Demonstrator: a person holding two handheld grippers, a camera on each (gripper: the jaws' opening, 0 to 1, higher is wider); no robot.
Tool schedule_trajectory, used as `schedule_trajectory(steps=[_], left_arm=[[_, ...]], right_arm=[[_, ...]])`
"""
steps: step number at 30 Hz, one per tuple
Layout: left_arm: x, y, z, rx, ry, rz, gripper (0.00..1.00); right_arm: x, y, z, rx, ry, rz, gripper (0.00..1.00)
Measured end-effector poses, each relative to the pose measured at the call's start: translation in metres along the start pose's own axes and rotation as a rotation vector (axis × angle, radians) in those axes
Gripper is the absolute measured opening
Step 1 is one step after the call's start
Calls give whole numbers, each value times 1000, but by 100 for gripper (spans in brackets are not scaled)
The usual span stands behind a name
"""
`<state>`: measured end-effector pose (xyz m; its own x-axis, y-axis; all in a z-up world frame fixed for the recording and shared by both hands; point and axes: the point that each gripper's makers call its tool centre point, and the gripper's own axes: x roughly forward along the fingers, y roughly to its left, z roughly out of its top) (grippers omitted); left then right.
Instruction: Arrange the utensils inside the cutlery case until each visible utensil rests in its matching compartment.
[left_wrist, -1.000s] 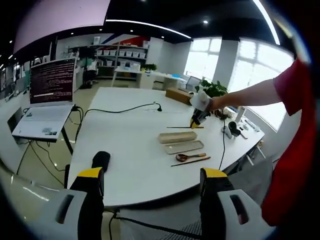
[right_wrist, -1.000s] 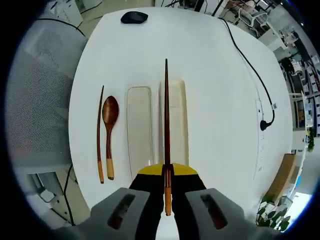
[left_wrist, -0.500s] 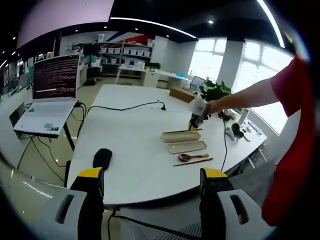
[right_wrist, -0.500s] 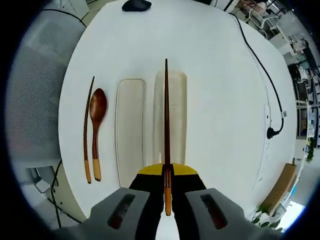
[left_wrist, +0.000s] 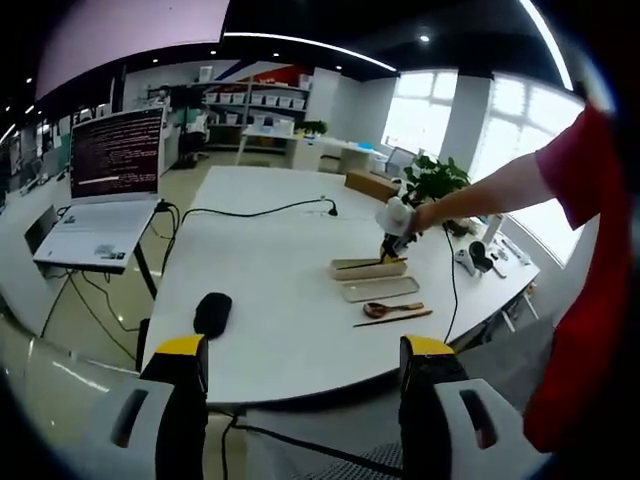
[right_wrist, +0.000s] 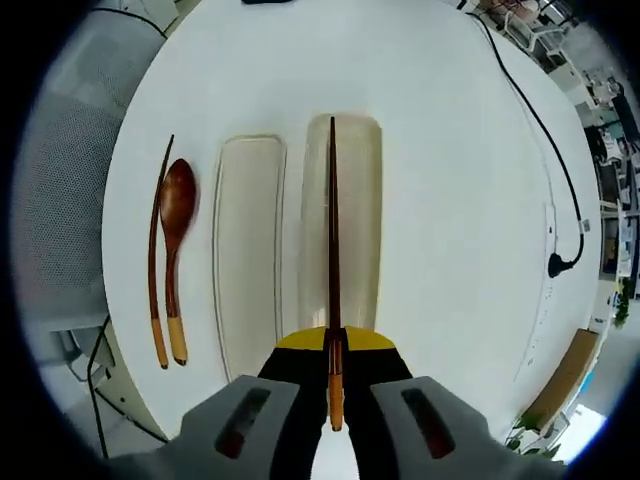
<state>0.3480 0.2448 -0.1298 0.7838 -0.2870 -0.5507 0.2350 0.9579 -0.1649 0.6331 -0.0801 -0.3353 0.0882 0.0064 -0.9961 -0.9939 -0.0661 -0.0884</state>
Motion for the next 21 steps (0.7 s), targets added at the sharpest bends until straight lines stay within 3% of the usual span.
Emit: schedule_trajectory(steps=[3,9,21], left_arm=[[0,-1,0,8,3,3,80],[-1,0,-1,9,8,13,80],[-2,-1,-4,15,25,24,79]], right_arm=[[3,-2,-3,22,-3,16,0],[9,7,-5,-32,20,35,0],[13,0,5,-97,35,27,0]])
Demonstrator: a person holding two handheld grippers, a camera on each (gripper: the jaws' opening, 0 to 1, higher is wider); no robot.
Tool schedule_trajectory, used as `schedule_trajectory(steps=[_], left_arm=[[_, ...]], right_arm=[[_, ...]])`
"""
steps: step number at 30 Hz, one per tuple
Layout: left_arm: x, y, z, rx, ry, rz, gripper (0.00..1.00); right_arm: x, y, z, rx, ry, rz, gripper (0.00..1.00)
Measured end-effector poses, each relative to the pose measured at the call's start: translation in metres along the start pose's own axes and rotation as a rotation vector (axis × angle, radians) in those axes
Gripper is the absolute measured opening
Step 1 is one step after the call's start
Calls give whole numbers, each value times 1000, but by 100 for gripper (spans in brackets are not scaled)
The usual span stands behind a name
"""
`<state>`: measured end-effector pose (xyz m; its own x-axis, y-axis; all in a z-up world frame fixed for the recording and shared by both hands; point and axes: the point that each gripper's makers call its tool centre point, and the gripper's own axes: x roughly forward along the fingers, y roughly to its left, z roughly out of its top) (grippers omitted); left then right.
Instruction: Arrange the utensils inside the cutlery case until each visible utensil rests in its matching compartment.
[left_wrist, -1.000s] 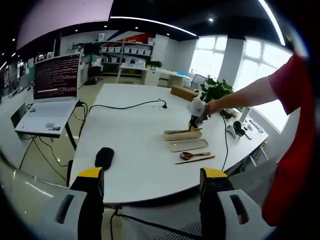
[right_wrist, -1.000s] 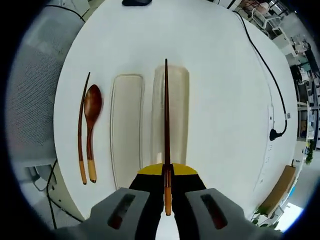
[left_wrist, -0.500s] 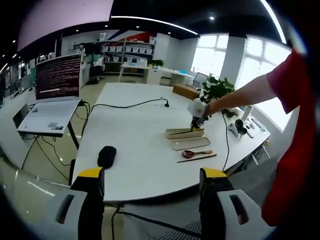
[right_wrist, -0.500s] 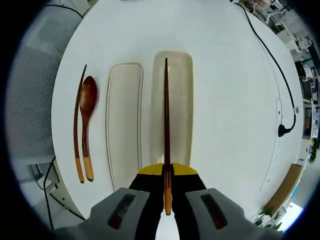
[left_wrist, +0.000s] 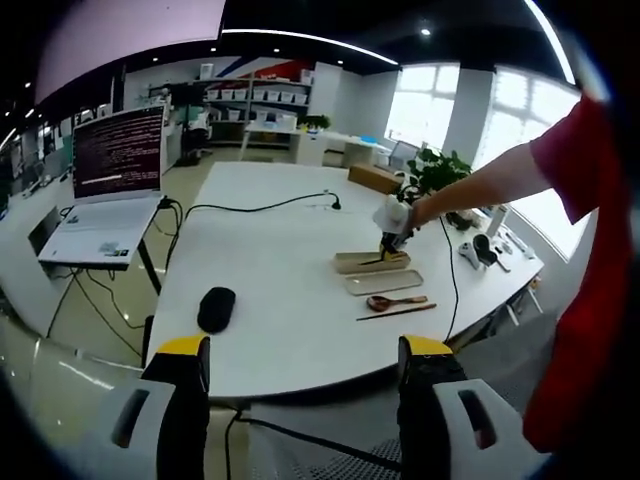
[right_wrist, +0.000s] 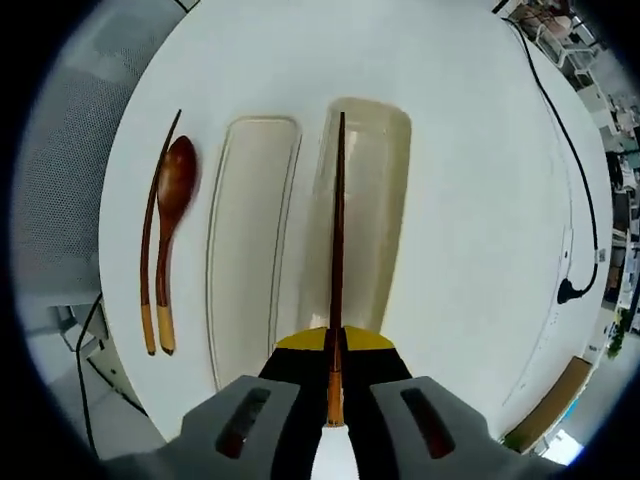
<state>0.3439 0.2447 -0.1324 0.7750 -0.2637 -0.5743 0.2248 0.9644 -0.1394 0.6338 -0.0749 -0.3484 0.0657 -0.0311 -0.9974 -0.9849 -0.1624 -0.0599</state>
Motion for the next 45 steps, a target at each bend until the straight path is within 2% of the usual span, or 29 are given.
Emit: schedule_trajectory(steps=[5,6,8,13,22,27,32,42,45], left_arm=[[-1,2,1,-3,-3,2,79],[1,3,0,-3,0,2,79],[2,4,-1,-1,12,4,79],[3,1,4,11,-1,-9,79],[7,-8,16,53,-18,-52,78],[7,-15,21,86,-30,-84,79],[3,-15,24,106,-47,-101,79],[-3,-17,16,121,-55,-128,79],[-6,-18,14,121,-59,-135,79]], right_arm=[[-3,-6,0,-9,-13,-14,0],[-3,-4,1,24,-25,0,1],[-4,-10,-4,45,-10,-26,1],[-8,-10,-10,73,-16,-37,5],[-27,-1,-12,158,-92,-90,5],[-38,16,-13,251,-122,-94,6],[-51,39,-14,306,-163,-108,7],[-56,92,-13,324,-181,-99,4],[-56,100,-13,328,-180,-94,4]])
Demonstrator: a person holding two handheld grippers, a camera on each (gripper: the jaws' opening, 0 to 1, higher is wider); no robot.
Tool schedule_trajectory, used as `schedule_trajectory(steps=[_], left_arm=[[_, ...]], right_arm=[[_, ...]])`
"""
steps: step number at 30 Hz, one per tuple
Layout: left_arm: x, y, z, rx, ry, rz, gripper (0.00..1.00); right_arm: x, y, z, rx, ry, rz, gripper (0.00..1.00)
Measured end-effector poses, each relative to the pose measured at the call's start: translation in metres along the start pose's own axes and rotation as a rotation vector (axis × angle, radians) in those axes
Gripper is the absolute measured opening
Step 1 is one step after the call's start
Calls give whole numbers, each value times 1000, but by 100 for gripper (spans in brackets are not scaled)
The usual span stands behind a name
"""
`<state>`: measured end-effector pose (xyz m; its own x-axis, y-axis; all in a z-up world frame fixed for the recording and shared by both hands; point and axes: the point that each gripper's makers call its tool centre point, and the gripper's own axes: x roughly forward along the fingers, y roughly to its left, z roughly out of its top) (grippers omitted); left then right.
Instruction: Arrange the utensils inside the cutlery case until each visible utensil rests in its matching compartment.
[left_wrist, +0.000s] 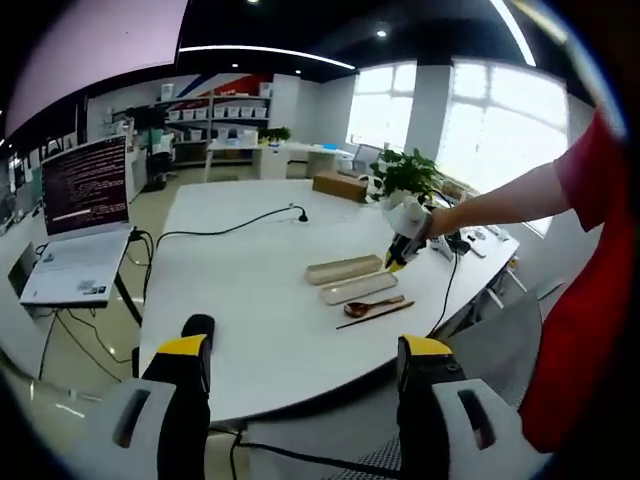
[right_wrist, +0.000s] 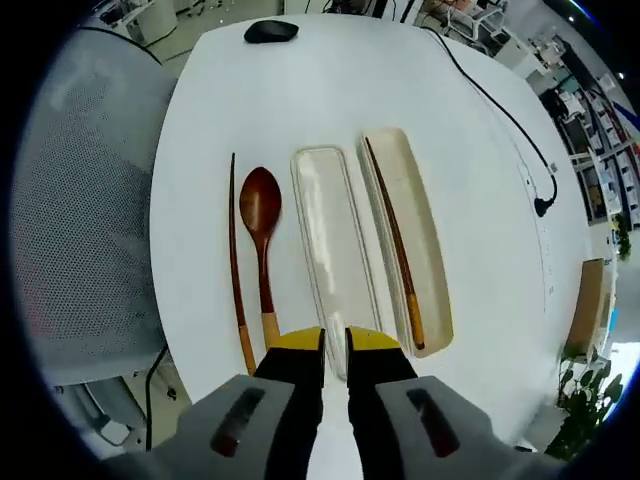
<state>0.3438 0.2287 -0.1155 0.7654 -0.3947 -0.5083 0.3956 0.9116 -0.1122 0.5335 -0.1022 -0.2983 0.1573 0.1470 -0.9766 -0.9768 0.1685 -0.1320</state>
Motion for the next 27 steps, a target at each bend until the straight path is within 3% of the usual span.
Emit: schedule_trajectory(steps=[9,17,27], left_arm=[[-2,-3,-5,-7,-5,-10,79],[-3,-3,-7,-12,-6,-6,79],[-7,0,-6,-12,-5,13,79]], right_arm=[[3,21,0,4,-15,20,5],[22,52,-1,-14,-30,69,4],[42,72,-5,-9,-17,103,4]])
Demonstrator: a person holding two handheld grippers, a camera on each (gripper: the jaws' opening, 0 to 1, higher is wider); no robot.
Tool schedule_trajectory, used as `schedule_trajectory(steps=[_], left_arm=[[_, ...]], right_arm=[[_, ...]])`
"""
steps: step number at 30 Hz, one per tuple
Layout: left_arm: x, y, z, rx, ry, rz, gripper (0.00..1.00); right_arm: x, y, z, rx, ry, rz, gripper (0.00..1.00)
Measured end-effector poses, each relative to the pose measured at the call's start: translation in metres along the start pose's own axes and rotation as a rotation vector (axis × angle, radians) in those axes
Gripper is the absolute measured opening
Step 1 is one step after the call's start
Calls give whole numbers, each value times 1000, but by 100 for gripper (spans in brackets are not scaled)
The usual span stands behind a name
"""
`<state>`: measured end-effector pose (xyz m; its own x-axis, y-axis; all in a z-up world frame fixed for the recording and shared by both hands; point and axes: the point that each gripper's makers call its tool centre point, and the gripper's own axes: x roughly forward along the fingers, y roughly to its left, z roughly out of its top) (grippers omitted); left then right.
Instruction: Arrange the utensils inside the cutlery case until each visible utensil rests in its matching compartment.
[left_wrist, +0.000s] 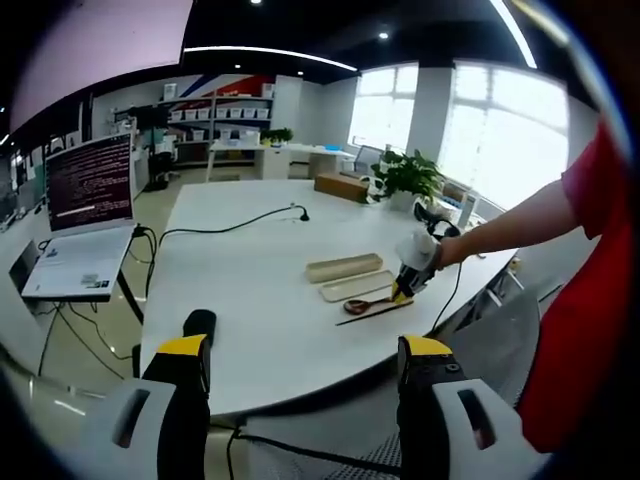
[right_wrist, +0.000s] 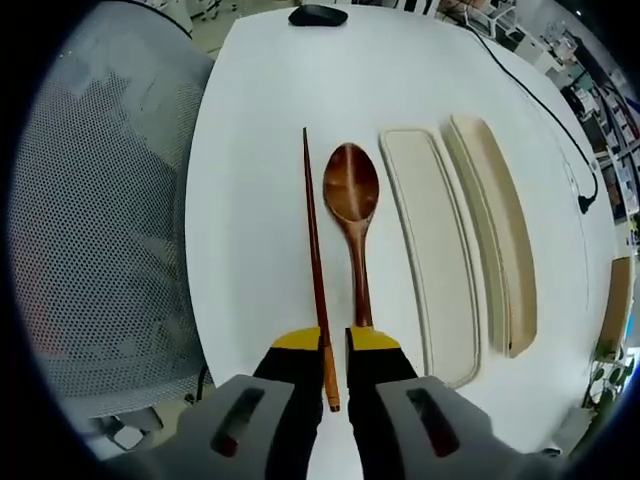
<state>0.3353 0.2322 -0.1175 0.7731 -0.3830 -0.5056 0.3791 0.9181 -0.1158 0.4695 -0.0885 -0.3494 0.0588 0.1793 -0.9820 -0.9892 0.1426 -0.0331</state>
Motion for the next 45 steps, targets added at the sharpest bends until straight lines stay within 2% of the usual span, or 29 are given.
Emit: schedule_trajectory(steps=[5,7,19,27,31,37,45], left_arm=[[-1,-1,-3,-4,6,3,79],[-1,-1,-4,-5,8,6,79],[-2,0,-5,-12,9,17,79],[-2,0,-8,-21,9,19,78],[-2,1,-8,-19,11,17,78],[-1,3,-6,-21,5,17,78],[2,2,-6,-15,8,6,78]], right_arm=[[7,4,-3,-10,15,6,2],[10,3,-4,-10,22,0,4],[13,4,-2,-20,40,7,1],[13,5,-2,-103,85,4,1],[14,5,-2,-173,90,-7,1],[6,5,-1,-173,77,-10,1],[-17,-6,14,-204,36,-16,0]])
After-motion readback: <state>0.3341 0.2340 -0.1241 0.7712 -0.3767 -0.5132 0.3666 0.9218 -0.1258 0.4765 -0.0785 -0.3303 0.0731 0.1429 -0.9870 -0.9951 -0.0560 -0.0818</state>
